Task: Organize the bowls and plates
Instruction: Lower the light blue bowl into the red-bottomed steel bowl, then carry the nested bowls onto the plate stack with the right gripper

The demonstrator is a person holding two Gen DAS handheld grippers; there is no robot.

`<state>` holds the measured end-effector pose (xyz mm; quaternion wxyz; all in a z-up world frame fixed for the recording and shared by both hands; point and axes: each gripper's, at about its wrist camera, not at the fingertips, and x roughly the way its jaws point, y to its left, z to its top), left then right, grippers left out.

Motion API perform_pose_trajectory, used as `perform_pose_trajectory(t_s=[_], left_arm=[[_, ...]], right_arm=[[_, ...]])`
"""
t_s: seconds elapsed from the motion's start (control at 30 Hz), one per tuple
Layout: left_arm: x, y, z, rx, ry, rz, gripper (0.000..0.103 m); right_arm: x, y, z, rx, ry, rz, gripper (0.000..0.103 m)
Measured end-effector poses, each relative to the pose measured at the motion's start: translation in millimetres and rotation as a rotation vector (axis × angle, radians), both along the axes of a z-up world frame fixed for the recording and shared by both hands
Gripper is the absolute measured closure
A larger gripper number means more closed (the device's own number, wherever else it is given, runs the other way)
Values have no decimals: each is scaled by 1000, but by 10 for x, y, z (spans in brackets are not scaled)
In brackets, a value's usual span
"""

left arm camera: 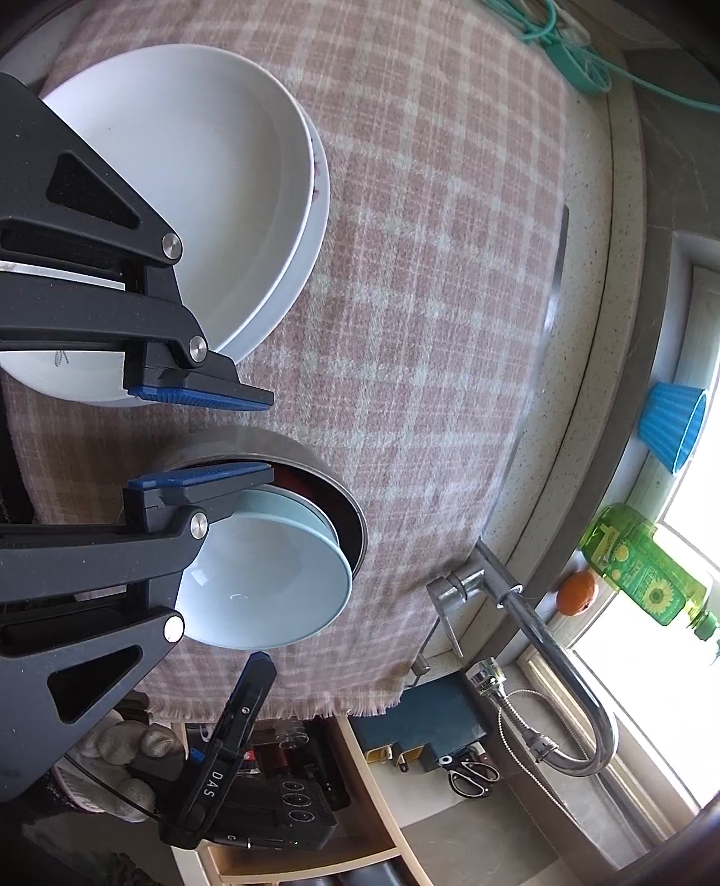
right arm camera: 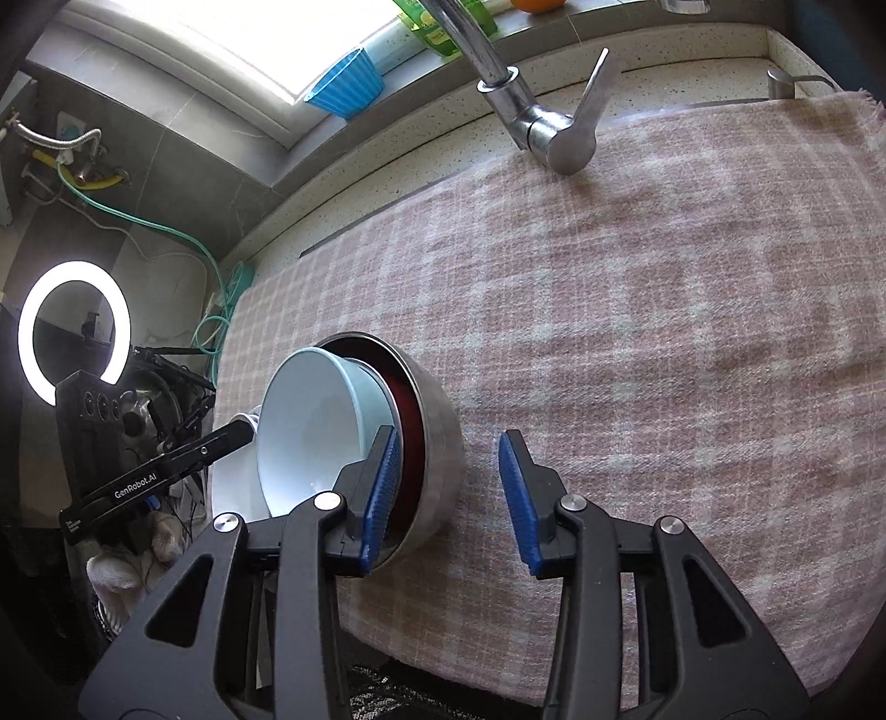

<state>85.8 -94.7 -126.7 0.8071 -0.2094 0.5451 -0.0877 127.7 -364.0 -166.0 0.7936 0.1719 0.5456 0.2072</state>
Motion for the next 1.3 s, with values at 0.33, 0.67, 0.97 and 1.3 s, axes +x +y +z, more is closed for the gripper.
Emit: perform_pose_trajectory(t_s=[0.33, 0.67, 0.97, 1.3], left_arm=[[23, -108, -85, 42, 11, -31, 86], [50, -171, -199, 67, 32, -48, 86], [87, -306, -231, 116, 29, -81, 95], [94, -376, -232, 180, 17, -120, 95]], right_arm=[[-51, 216, -108, -46, 10, 48, 79], [6, 321, -191, -89, 19, 75, 90], [22, 366, -164, -128, 18, 105, 91], [48, 426, -147, -171, 17, 127, 91]])
